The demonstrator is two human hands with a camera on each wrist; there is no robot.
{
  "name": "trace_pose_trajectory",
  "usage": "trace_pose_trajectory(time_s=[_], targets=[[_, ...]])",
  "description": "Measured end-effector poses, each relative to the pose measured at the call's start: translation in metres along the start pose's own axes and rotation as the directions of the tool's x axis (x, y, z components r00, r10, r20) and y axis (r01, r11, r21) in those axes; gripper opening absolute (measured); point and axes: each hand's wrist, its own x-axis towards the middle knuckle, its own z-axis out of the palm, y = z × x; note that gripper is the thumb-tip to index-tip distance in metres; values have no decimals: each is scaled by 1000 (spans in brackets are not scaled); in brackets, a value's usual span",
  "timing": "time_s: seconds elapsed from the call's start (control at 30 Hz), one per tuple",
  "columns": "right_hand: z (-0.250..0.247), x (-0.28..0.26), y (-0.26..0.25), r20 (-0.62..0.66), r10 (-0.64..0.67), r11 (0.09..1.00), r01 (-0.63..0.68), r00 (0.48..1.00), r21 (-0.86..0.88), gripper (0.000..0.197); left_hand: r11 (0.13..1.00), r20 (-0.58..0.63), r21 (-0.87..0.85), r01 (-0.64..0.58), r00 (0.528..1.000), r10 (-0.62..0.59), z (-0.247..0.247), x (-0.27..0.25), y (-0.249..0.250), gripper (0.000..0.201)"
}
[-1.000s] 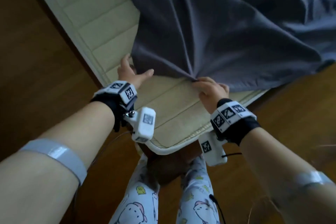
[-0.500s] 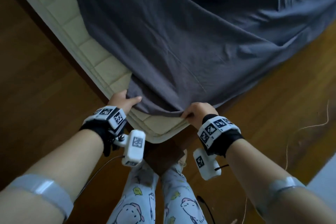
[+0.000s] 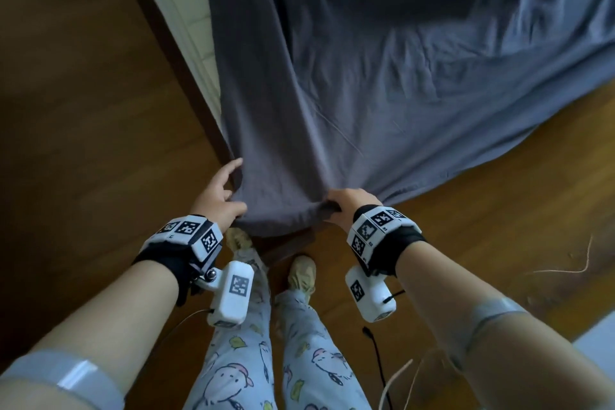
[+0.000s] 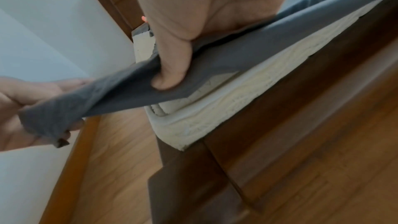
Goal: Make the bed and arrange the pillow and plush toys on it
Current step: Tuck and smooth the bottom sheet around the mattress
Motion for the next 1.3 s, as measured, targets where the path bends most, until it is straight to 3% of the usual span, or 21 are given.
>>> trace_pose_trajectory(time_s=[0.1,0.23,0.5,0.7,0.87,0.97,1.07,1.3], targets=[[20,-15,5,-35,-13,1000,13,999,0,27,997,55,-25,-68,996,69,12,-17,-19,66],[43,-24,5,-30,-52,998,51,998,-24,27,997,91,13,-77,993,76,26,-34,-38,73],[76,-29,6,31,-22,999,22,999,-22,29,995,80,90,31,996,-39,38,-58,-70,60],[94,-34,19,85,41,997,-35,996,-67,26,973,147,205,110,979,-142,54,-67,-83,47],[106,-29,28,222,102,989,-75,970,-130,31,958,165,242,156,966,-199,62,-66,-89,29],[107,-27,15,230,131,991,-122,964,-55,35,963,153,213,164,968,-199,48,-64,-83,25],[85,-33,-17,137,106,993,-111,985,26,27,965,142,219,145,974,-178,19,-67,-63,15],[-27,-56,-146,-117,-127,991,130,985,22,8,921,68,390,17,997,-47,-102,-82,20,25]])
